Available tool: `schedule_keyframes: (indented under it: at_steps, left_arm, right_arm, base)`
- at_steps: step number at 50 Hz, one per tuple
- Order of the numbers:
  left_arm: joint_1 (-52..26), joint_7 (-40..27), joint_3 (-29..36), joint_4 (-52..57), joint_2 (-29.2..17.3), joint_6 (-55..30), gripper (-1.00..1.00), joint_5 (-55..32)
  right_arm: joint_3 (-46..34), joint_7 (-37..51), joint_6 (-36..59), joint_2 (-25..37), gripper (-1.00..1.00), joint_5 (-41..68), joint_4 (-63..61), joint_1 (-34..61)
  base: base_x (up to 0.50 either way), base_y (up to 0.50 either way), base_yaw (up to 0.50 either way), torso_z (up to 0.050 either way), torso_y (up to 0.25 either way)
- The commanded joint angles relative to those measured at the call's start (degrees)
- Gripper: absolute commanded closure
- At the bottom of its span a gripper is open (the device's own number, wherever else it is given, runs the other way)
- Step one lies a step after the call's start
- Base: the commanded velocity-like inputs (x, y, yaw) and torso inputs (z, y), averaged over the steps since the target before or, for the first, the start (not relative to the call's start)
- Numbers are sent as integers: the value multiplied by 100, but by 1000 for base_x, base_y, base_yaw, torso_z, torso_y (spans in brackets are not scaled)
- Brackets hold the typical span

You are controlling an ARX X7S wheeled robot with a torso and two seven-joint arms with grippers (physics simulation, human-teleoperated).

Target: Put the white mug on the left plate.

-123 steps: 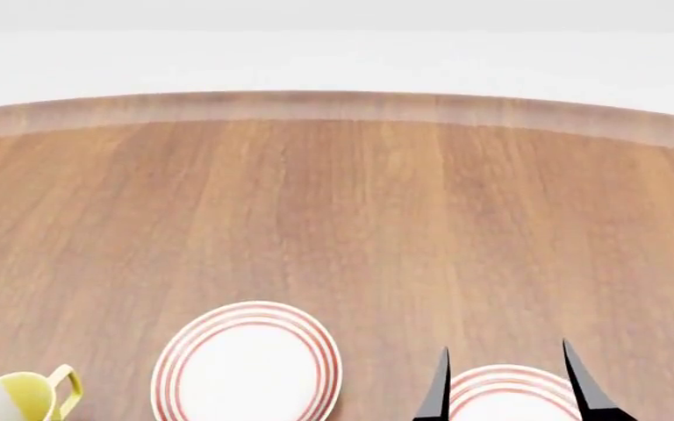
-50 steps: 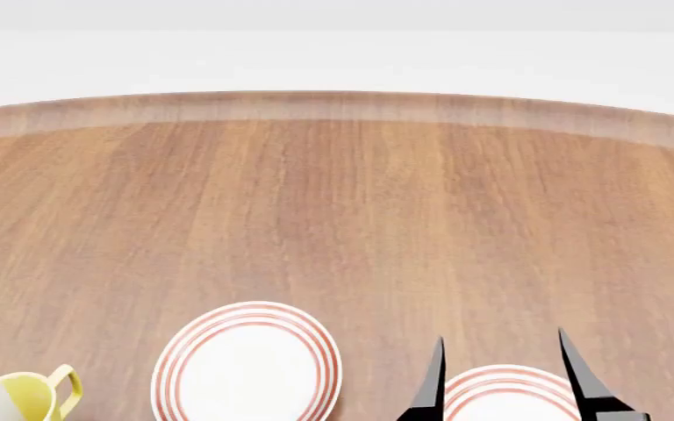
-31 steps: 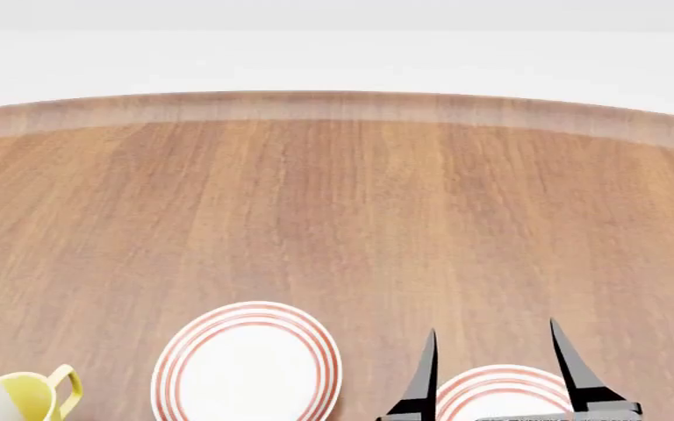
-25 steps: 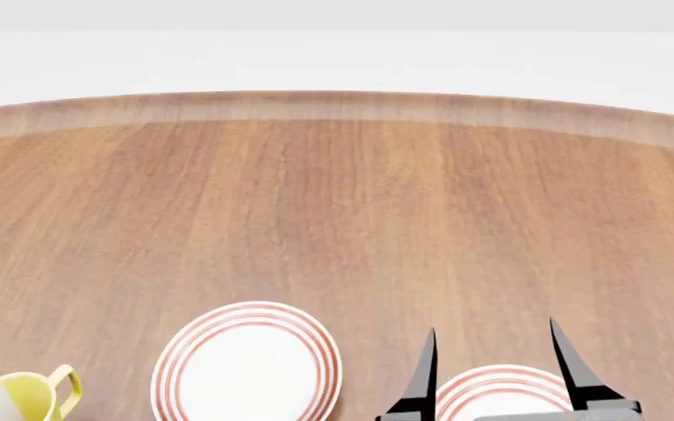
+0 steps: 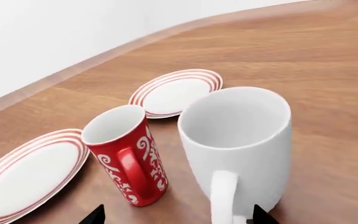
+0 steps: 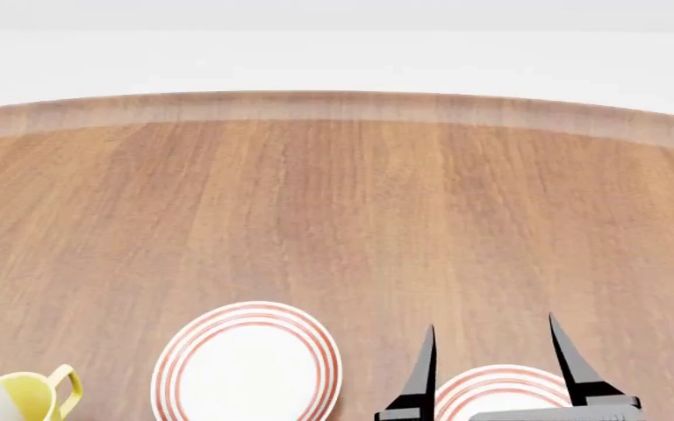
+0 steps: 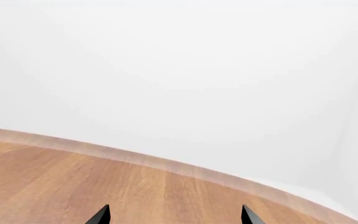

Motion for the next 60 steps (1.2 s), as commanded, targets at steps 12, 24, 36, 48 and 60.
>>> schedule_keyframes:
  at_steps: [12,24,36,48,60]
  left_arm:
    - [-230,189,250,-343,123,20,-100,-50]
    - [-425,256,303,-880,264,367,-100,-279]
    - [-628,356,445,-1396,462,489,-100,-330]
    - [-698,383,504,-1480,506,477,-100,-337]
    - [-771,415,546,-1426,540,433,-100,-383]
  right_arm:
    - [-5,56,3,42,-100,57,-11,25]
    - [-1,79,13,67,-100,101,-46,18]
    - [15,115,4,93,-100,125,-62,14]
    - [-8,162,-15,92,-100,133,-86,26]
    - [1,183,-36,123,-100,167,-71,28]
  base:
    - [0,0,0,0,0]
    - [0,0,0,0,0]
    - [0,0,0,0,0]
    - [0,0,0,0,0]
    - [0,0,0,0,0]
